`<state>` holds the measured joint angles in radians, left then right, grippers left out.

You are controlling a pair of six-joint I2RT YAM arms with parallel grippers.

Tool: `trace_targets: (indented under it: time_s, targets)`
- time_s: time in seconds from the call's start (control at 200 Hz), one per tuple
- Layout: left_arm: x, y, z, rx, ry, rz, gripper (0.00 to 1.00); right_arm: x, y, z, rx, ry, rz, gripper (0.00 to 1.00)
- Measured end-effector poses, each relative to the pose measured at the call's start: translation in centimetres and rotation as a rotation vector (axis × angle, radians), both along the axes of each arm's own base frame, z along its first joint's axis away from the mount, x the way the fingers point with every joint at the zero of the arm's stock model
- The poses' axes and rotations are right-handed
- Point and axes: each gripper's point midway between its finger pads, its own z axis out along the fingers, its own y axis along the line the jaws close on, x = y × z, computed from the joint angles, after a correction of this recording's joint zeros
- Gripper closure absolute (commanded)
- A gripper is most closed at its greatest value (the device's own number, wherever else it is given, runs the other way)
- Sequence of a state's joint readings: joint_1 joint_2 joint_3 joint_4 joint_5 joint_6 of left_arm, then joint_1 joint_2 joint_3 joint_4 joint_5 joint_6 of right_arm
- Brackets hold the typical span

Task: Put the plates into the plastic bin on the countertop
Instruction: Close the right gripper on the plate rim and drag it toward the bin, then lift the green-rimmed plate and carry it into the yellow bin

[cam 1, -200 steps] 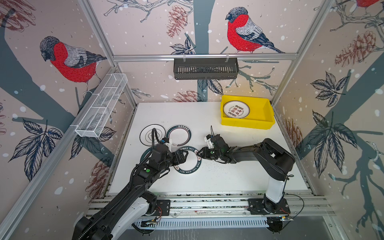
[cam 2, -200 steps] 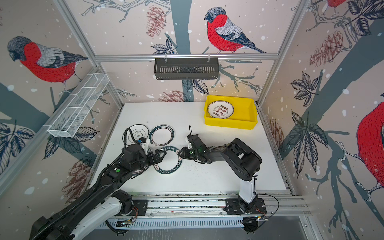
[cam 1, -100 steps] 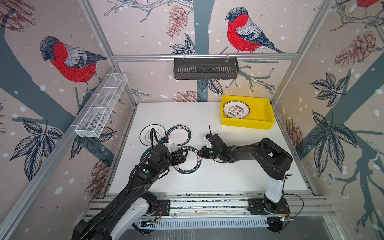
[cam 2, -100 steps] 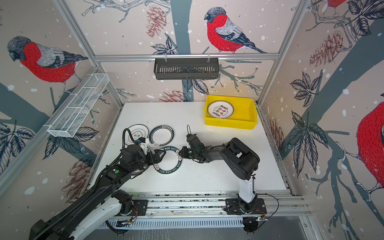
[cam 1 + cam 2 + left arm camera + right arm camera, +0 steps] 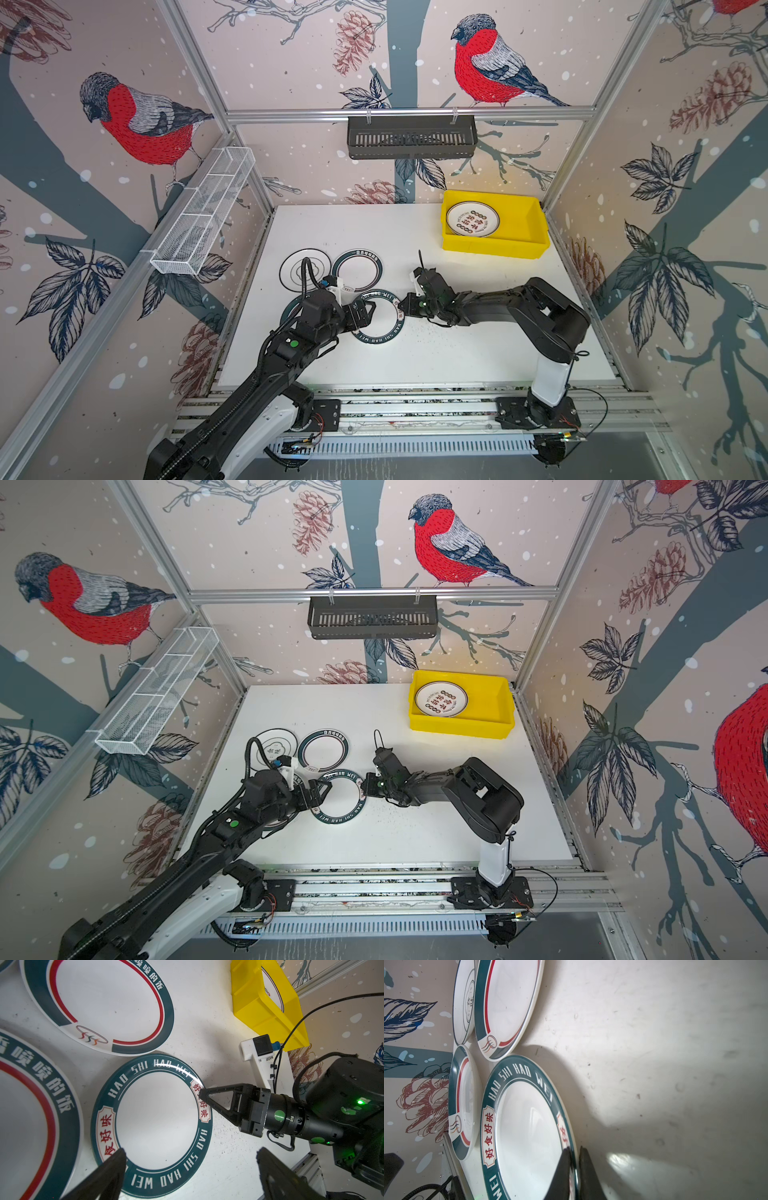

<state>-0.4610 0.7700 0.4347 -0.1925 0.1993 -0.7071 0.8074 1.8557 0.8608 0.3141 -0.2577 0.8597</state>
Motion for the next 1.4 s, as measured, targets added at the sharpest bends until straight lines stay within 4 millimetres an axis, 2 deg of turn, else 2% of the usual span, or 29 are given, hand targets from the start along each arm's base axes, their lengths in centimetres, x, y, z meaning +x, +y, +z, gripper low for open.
trace_targets:
  time_s: [0.24, 0.636, 0.951, 1.236, 1.401]
  targets:
    - [0.0, 0.0, -0.1, 0.001, 0.003, 0.003, 0.03, 0.1, -1.2, 1.0, -0.006, -0.018, -0.03, 0.91]
    - [0.6, -0.1, -0.6, 0.009, 0.007, 0.011, 0.03, 1.4, -5.6, 2.6, -0.047, -0.062, -0.144, 0.94]
    - [1.3, -0.8, -1.0, 0.002, 0.012, -0.006, 0.03, 2.2, -12.3, 4.4, -0.079, -0.104, -0.294, 0.95]
    - [2.6, -1.8, -2.0, -0.005, 0.025, -0.023, 0.03, 1.2, -17.3, 6.4, -0.063, -0.139, -0.401, 0.95]
    - [3.3, -2.9, -1.9, -0.029, 0.024, -0.054, 0.03, 1.6, -20.3, 7.8, -0.029, -0.173, -0.486, 0.95]
